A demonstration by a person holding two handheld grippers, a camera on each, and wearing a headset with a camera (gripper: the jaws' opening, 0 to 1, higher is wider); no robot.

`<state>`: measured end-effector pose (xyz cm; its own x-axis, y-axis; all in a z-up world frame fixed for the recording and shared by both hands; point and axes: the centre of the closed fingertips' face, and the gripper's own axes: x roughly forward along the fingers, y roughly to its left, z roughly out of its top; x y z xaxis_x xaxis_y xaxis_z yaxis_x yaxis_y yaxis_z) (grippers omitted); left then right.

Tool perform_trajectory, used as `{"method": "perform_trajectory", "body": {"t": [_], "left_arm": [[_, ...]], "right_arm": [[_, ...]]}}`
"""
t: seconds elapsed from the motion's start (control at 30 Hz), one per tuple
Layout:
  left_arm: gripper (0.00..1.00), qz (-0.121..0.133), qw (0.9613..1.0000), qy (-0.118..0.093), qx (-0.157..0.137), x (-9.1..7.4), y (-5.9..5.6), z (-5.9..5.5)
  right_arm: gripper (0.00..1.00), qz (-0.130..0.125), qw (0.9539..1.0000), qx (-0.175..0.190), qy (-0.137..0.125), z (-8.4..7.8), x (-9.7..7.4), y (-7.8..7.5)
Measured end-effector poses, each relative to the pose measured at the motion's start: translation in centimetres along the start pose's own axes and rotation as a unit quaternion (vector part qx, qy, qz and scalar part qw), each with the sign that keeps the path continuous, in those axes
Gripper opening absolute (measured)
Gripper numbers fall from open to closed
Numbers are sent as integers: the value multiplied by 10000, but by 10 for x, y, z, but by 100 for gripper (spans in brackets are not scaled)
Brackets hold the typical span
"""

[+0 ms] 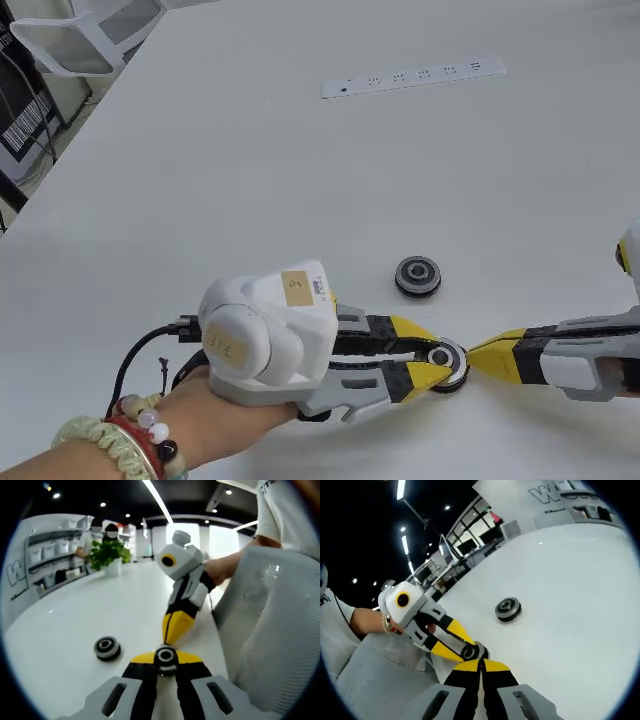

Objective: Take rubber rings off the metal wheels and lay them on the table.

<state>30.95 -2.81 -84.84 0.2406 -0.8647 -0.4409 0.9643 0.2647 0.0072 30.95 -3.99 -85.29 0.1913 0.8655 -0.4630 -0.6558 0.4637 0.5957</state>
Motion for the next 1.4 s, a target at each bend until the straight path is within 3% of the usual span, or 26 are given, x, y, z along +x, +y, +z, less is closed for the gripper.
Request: {"method": "perform_trajectory", "body": {"t": [0.17,0.33,0.73,1.4], "left_arm": [[14,5,10000,14,-27,0,0,0],[14,18,10000,26,-3,0,0,-1],[14,32,10000,2,-7,-1,0,-1],[14,40,10000,-68,-43,-2,0,-1]], "right_arm": [[0,267,9959,852,-145,0,-2,6],[0,353,9949,919,-238,2,-1,7],[0,643,9863,1485,-321,2,4,15],[0,909,9797,1717,-490,6,8,20]]}}
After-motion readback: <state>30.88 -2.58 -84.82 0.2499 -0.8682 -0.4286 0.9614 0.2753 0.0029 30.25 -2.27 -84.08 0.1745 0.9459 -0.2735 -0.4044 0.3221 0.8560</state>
